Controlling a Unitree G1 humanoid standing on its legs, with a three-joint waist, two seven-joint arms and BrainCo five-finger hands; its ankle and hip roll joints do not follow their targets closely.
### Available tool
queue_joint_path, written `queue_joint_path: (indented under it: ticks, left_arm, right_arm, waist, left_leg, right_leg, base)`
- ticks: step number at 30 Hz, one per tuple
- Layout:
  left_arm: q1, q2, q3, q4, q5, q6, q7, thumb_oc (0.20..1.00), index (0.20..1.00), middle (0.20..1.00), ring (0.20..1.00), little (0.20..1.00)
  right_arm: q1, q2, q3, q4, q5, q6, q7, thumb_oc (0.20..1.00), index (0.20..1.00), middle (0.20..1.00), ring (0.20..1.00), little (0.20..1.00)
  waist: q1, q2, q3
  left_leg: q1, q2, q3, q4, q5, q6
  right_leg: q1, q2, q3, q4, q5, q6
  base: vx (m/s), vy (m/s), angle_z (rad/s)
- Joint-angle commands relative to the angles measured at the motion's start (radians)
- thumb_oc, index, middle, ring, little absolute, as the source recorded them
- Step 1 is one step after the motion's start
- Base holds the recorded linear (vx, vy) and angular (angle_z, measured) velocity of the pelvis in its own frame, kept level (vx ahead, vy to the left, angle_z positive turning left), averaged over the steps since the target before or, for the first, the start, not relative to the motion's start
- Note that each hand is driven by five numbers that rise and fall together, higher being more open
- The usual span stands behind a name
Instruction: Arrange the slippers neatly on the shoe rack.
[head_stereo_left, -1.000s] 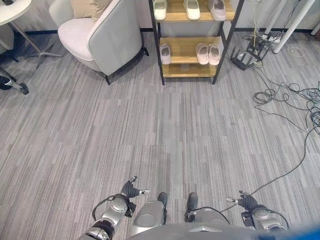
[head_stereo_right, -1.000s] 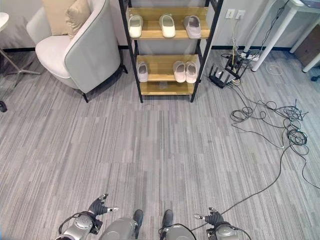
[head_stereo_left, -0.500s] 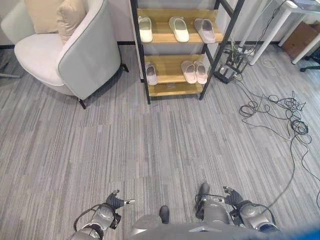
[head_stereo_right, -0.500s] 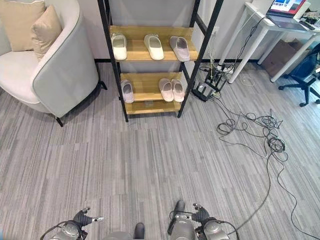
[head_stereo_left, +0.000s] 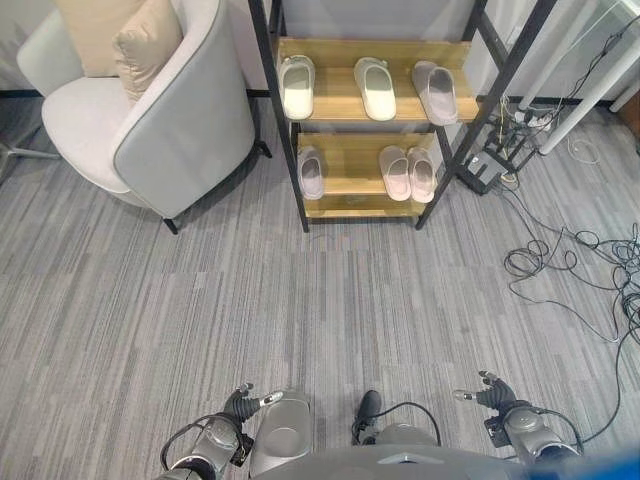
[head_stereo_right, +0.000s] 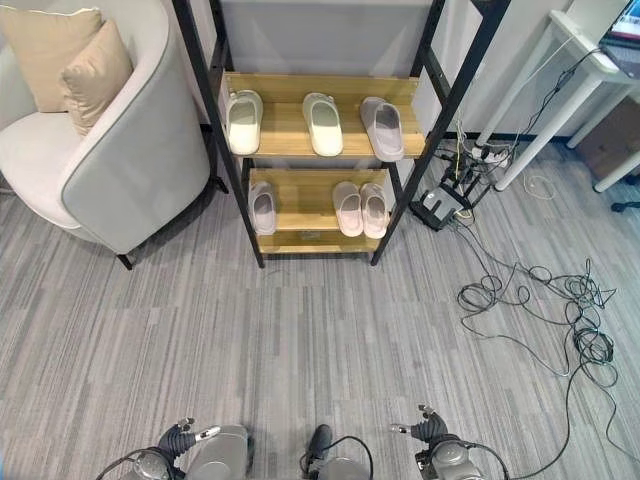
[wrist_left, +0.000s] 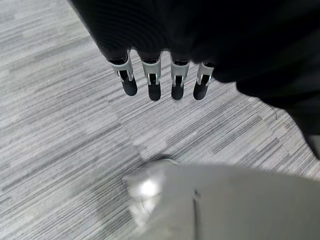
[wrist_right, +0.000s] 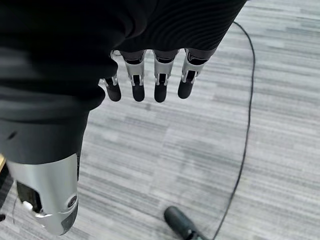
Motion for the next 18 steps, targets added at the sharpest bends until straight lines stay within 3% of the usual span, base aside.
queue_joint_path:
  ticks: [1,4,7,8,10,12,14,15,16,17,18]
  left_arm:
    - [0.032,-0.007,-0.011,0.048,0.045,0.006,0.017,1.0,1.0,1.0,1.0,1.0]
    - [0.039,0.0,0.007,0.075,0.041,0.013,0.02,1.0,1.0,1.0,1.0,1.0]
    - [0.04,0.02,0.039,0.072,0.004,0.015,0.026,1.0,1.0,1.0,1.0,1.0]
    - [0.026,0.037,0.067,0.066,-0.037,0.019,0.026,1.0,1.0,1.0,1.0,1.0]
    - [0.017,0.05,0.071,0.073,-0.036,0.021,0.025,1.0,1.0,1.0,1.0,1.0]
    - [0.015,0.053,0.058,0.07,-0.02,0.016,0.028,1.0,1.0,1.0,1.0,1.0]
    - [0.01,0.049,0.042,0.068,-0.004,0.008,0.038,1.0,1.0,1.0,1.0,1.0]
    - [0.01,0.049,0.042,0.068,-0.004,0.008,0.038,1.0,1.0,1.0,1.0,1.0]
    - [0.001,0.05,0.027,0.077,0.01,0.007,0.038,1.0,1.0,1.0,1.0,1.0]
    - [0.001,0.043,0.021,0.092,0.031,0.009,0.037,1.0,1.0,1.0,1.0,1.0]
    - [0.001,0.043,0.021,0.092,0.031,0.009,0.037,1.0,1.0,1.0,1.0,1.0]
  right_arm:
    - [0.016,-0.013,0.017,-0.031,-0.026,-0.017,-0.017,1.0,1.0,1.0,1.0,1.0]
    - [0.015,-0.006,0.02,-0.055,-0.032,-0.022,-0.018,1.0,1.0,1.0,1.0,1.0]
    - [-0.001,0.008,0.027,-0.076,-0.046,-0.014,-0.011,1.0,1.0,1.0,1.0,1.0]
    - [-0.014,0.019,0.043,-0.085,-0.066,-0.007,-0.006,1.0,1.0,1.0,1.0,1.0]
    - [-0.016,0.024,0.041,-0.092,-0.076,-0.002,0.0,1.0,1.0,1.0,1.0,1.0]
    - [-0.014,0.031,0.041,-0.099,-0.078,-0.003,-0.004,1.0,1.0,1.0,1.0,1.0]
    - [-0.015,0.028,0.038,-0.101,-0.081,0.0,-0.008,1.0,1.0,1.0,1.0,1.0]
    - [-0.015,0.028,0.038,-0.101,-0.081,0.0,-0.008,1.0,1.0,1.0,1.0,1.0]
    - [-0.008,0.025,0.033,-0.1,-0.081,0.001,-0.006,1.0,1.0,1.0,1.0,1.0]
    - [0.001,0.028,0.039,-0.087,-0.088,0.003,-0.004,1.0,1.0,1.0,1.0,1.0]
    - [0.001,0.028,0.039,-0.087,-0.088,0.003,-0.004,1.0,1.0,1.0,1.0,1.0]
  waist:
    - [0.02,0.021,-0.044]
    - [0.01,0.012,-0.067]
    - [0.017,0.007,-0.068]
    - [0.023,0.016,-0.052]
    - [0.009,0.029,-0.044]
    - [0.003,0.033,-0.043]
    - [-0.005,0.033,-0.048]
    - [-0.005,0.035,-0.046]
    - [-0.023,0.031,-0.049]
    - [-0.021,0.008,-0.061]
    - [-0.022,0.008,-0.061]
  left_leg:
    - [0.095,0.014,-0.004,-0.018,0.052,0.02]
    - [0.136,0.009,-0.022,-0.043,0.048,0.029]
    - [0.164,0.016,-0.01,-0.046,0.032,0.05]
    - [0.17,0.029,-0.012,-0.031,0.022,0.064]
    - [0.202,0.035,-0.034,-0.033,0.007,0.08]
    - [0.218,0.043,-0.05,-0.041,-0.008,0.074]
    - [0.225,0.054,-0.075,-0.046,-0.028,0.056]
    - [0.228,0.056,-0.076,-0.046,-0.029,0.055]
    - [0.246,0.059,-0.097,-0.052,-0.044,0.044]
    - [0.26,0.06,-0.109,-0.051,-0.056,0.031]
    - [0.26,0.06,-0.11,-0.051,-0.056,0.031]
  right_leg:
    - [-0.024,0.007,0.029,0.132,-0.056,0.141]
    - [-0.013,0.0,0.034,0.15,-0.06,0.151]
    - [-0.044,-0.027,0.023,0.27,-0.051,0.182]
    - [-0.1,-0.058,0.0,0.418,-0.013,0.224]
    - [-0.153,-0.102,0.013,0.505,0.033,0.239]
    - [-0.15,-0.134,0.035,0.433,0.021,0.223]
    - [-0.161,-0.195,0.083,0.276,0.071,0.224]
    - [-0.156,-0.193,0.082,0.272,0.072,0.223]
    - [-0.173,-0.208,0.13,0.203,0.12,0.234]
    - [-0.13,-0.185,0.145,0.132,0.108,0.248]
    - [-0.128,-0.185,0.144,0.131,0.108,0.248]
  base:
    - [0.19,0.087,-0.35]
    - [0.23,0.12,-0.5]
    - [0.12,0.113,-0.11]
    - [0.08,0.073,-0.04]
    - [0.17,0.044,0.12]
    - [0.15,-0.106,0.3]
    - [0.16,-0.217,0.45]
    - [0.23,-0.261,0.48]
    - [0.28,-0.316,0.87]
    - [0.28,-0.315,0.93]
    - [0.23,-0.333,0.89]
